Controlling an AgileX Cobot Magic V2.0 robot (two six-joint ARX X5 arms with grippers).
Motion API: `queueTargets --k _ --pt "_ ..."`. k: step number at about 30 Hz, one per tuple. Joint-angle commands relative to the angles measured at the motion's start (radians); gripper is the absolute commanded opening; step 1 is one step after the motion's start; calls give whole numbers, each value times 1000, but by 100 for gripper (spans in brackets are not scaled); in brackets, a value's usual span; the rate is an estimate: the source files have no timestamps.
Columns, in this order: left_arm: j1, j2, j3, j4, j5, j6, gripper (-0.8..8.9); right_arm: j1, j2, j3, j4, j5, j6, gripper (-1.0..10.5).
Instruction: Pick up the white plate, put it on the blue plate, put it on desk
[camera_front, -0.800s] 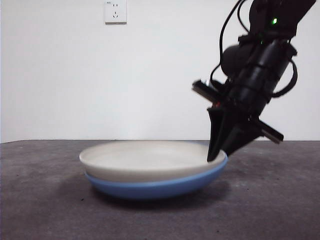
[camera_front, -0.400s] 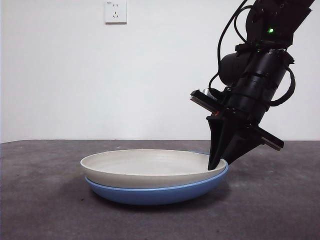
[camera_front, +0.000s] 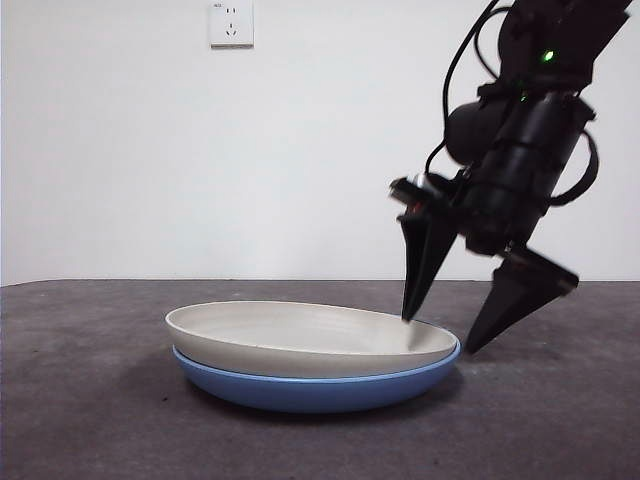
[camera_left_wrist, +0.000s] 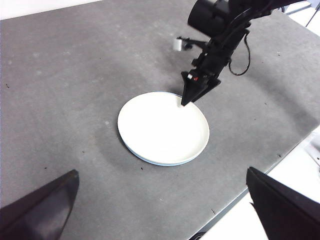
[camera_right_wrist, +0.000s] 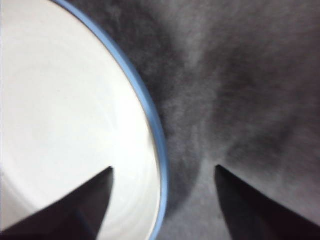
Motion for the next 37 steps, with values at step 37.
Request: queueTargets --k 37 --pt "-5 4 10 16 -6 1 545 -31 -1283 17 -449 266 -122 592"
